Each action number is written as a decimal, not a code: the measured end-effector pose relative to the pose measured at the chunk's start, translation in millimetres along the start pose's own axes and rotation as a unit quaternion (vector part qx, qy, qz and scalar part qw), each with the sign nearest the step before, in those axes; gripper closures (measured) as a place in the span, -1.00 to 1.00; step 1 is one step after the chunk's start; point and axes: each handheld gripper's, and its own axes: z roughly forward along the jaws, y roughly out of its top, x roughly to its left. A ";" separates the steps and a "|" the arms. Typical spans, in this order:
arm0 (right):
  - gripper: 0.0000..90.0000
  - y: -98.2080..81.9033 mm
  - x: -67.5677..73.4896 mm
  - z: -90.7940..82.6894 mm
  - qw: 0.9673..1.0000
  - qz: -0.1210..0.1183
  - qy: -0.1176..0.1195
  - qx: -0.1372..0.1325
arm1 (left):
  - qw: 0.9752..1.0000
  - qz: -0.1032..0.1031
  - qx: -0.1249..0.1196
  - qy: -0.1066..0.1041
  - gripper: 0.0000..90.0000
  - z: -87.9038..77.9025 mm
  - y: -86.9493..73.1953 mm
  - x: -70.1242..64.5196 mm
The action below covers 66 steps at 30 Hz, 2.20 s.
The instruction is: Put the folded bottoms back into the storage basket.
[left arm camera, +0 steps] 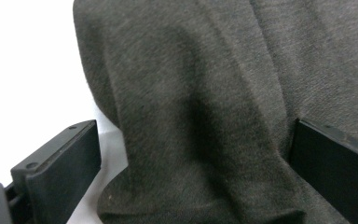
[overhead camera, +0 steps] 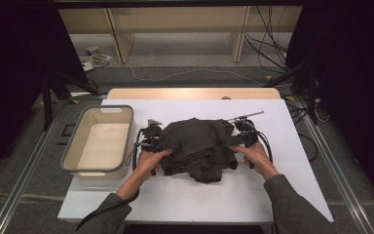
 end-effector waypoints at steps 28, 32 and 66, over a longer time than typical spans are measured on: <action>-0.66 0.9 17.1 27.3 0.999 0.002 0.003 0.035 | 0.998 0.045 0.031 -0.018 -0.70 16.3 -2.5 -14.1; -0.59 0.4 21.1 27.6 0.999 0.011 0.004 0.038 | 0.997 0.050 0.033 -0.037 -0.43 15.9 -2.8 -13.0; 0.66 3.6 59.2 -4.9 0.996 0.004 0.084 -0.035 | 0.988 0.136 -0.037 -0.059 0.68 -37.0 3.3 -37.6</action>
